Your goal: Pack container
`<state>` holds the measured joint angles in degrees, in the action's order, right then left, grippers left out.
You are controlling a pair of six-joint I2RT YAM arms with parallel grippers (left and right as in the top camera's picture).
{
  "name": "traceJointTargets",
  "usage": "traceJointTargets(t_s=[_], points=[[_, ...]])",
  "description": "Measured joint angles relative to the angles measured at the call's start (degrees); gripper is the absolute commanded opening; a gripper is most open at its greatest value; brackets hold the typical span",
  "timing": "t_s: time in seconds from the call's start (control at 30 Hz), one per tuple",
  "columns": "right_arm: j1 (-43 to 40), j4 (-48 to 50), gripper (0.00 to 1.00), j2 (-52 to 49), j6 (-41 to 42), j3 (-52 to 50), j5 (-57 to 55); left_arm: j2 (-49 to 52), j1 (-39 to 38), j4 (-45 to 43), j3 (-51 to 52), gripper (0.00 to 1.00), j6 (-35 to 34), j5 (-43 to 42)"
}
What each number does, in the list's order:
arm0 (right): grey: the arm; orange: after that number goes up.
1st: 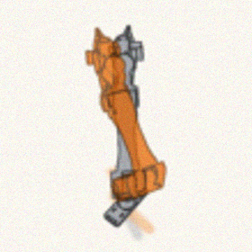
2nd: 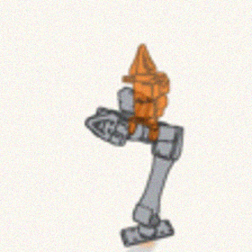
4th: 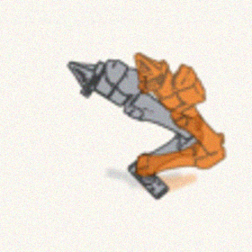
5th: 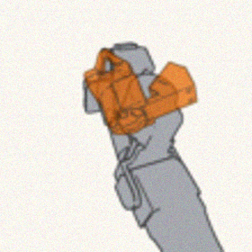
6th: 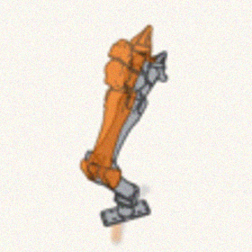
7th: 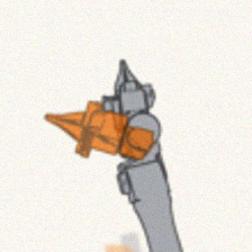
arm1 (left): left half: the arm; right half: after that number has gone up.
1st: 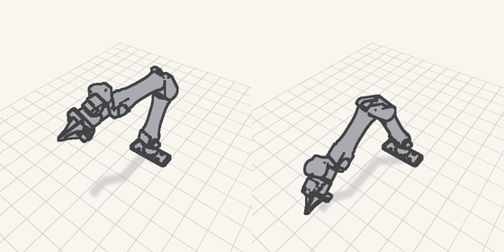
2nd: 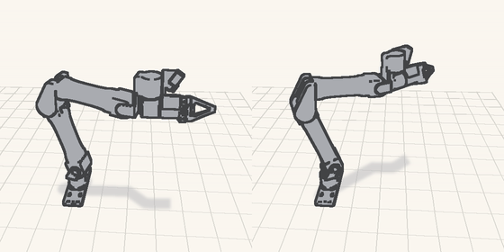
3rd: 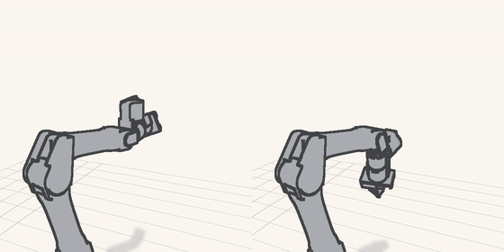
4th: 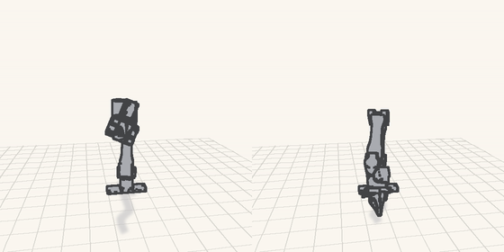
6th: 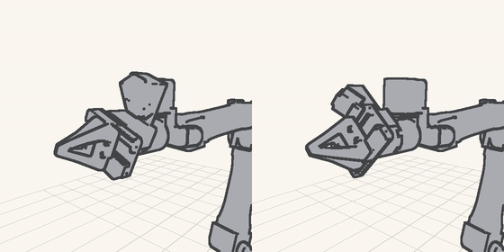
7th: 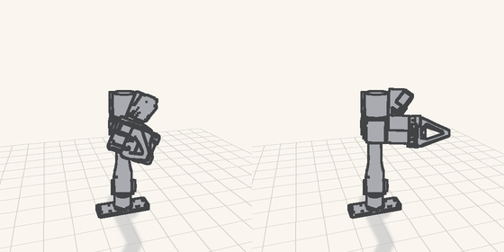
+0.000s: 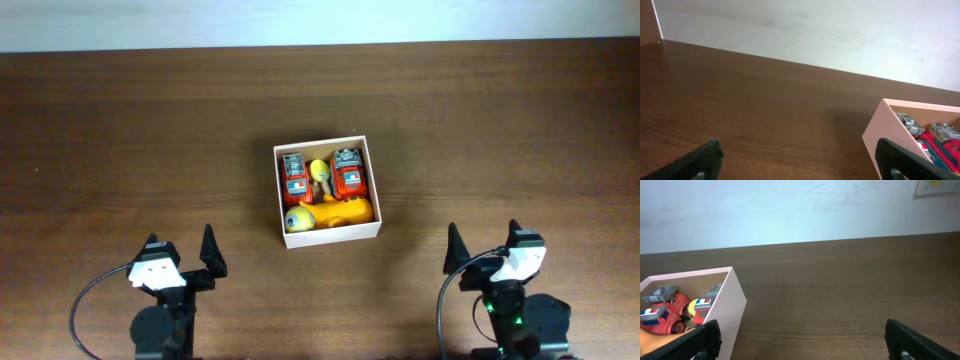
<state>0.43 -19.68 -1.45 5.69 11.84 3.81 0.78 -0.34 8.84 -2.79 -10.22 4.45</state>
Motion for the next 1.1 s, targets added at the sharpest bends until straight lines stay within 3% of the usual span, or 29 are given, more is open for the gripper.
traceJointTargets(t_s=[0.37, 1.1], points=[[0.0, 0.9, 0.99, 0.6, -0.7, -5.7, 1.7, 0.0, 0.0, 0.0, 0.0, 0.99, 0.0, 0.0], [0.0, 1.4, 0.99, 0.7, -1.9, -5.7, 2.3, 0.0, 0.0, 0.0, 0.0, 0.99, 0.0, 0.0]])
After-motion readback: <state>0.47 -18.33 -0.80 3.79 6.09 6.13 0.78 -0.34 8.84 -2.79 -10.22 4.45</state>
